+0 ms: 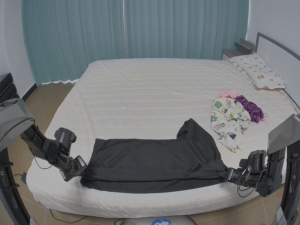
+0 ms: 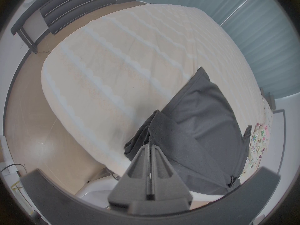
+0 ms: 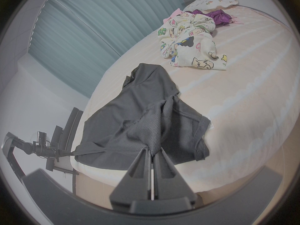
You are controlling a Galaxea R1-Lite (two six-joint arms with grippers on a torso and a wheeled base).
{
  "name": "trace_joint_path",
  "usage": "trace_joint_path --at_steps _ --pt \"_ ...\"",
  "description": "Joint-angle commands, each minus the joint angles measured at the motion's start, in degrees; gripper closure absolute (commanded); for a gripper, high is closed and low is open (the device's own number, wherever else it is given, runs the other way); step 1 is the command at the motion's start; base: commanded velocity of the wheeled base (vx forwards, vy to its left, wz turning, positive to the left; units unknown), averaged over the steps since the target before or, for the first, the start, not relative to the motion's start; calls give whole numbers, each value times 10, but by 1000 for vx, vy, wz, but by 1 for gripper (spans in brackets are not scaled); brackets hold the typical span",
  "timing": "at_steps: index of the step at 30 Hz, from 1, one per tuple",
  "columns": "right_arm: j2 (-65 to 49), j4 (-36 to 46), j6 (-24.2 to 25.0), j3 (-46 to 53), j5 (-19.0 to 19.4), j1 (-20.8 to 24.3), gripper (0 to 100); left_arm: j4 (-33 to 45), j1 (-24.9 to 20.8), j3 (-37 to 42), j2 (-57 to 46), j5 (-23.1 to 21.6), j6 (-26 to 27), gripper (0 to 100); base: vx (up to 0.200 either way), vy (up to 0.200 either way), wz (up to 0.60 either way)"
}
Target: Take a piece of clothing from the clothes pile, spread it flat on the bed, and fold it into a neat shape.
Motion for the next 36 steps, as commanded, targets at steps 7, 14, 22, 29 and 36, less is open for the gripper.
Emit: trace_joint_path --at_steps 7,14,22,29,36 --pt "7 -31 -6 10 1 -18 100 4 4 27 -41 -1 20 100 0 0 0" --pt "19 -41 -15 36 15 -24 100 0 3 66 -53 -2 56 100 0 0 0" --pt "30 -41 -35 36 19 -19 100 -2 2 80 -20 1 64 100 0 0 0" --pt "44 -40 -41 34 18 -17 100 -2 -5 85 -12 2 64 100 0 0 0" --pt "35 -41 -49 37 16 -25 0 -2 -6 86 -15 -3 63 0 0 0 0"
